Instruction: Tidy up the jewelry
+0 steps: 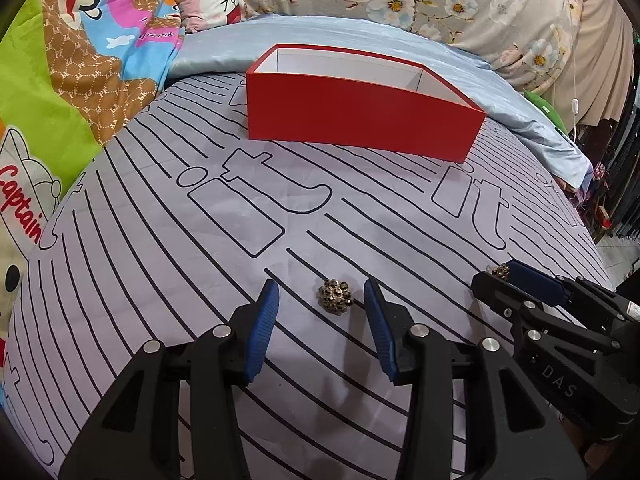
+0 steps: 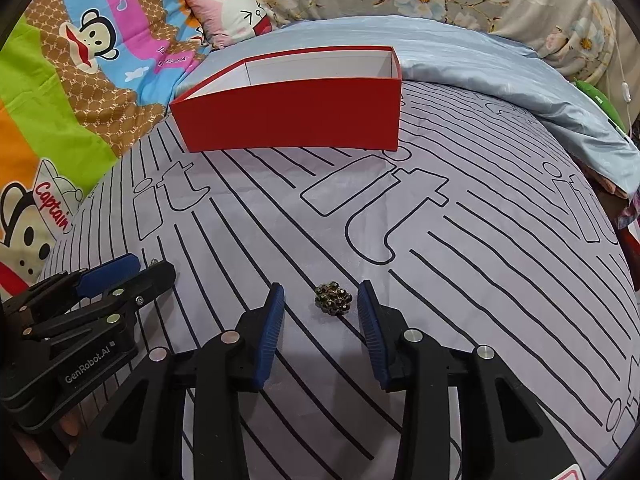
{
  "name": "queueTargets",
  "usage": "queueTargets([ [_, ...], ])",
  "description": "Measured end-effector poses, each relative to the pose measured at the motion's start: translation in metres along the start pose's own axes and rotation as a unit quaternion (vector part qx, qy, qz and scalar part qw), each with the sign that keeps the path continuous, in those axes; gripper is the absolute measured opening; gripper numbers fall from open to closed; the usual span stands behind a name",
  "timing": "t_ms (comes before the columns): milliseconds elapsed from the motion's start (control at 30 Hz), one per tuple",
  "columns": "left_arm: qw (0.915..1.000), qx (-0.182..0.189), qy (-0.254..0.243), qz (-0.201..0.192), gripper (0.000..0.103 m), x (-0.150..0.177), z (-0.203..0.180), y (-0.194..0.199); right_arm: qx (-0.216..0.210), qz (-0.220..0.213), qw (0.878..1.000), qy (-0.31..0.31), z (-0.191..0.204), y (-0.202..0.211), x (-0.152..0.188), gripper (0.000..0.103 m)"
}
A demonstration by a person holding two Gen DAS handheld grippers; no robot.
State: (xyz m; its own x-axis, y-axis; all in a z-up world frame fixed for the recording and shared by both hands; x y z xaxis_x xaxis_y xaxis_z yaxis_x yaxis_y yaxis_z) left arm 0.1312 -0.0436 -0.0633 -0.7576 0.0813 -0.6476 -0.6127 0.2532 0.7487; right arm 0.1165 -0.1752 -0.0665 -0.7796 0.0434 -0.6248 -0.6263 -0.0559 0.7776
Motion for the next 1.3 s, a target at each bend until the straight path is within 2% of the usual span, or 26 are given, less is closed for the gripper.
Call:
queueTargets([
  [133,1.0,0.008,-0.002,0.0,0.041,0.0,-0.002,0.0,0.0,0.0,1.0,-0.003,-0.001,0.0,0.0,0.033],
  [367,0.9997,0.024,-0.006,0.003,0.018,0.001,-0.006,0.0,-0.006,0.0,1.0,-0.008,-0.002,-0.001,0.0,0.025],
  [500,0.9995,0.027,-0.012,0.003,0.017,0.001,-0.008,0.0,-0.01,0.001,1.0,-0.007,0.0,0.0,0.0,0.018],
  [700,0.9995,0.029,-0.016,0.001,0.017,0.001,-0.01,0.001,-0.013,0.001,1.0,-0.01,-0.001,0.0,0.001,0.016],
  [900,0.9995,0.028,-0.015,0.002,0.017,0.001,-0.01,0.002,-0.016,0.001,1.0,-0.009,-0.001,0.0,0.001,0.015],
  [1100,0.9995,0.027,-0.015,0.004,0.017,0.001,-0.01,0.001,-0.007,0.002,1.0,0.002,0.003,-0.001,-0.001,0.021],
  [1300,0.9995,0.026,-0.016,0.005,0.017,0.001,-0.01,0.0,0.011,0.002,1.0,0.005,0.006,-0.006,-0.004,0.022],
])
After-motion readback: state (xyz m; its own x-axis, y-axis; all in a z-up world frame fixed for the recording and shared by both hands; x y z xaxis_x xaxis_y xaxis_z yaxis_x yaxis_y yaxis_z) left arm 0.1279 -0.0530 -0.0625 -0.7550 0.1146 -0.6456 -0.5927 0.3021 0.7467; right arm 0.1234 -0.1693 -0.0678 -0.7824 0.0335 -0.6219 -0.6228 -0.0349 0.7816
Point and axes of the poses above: each gripper's, at about its wrist camera, not at the fingertips, and y roughly against the way its jaws point, z to its left, x to its underside, the point moved 8 cm from there along -y, roughly the way its jaws point, and after that the axes turned 1 degree about x, right-handed, at the moved point
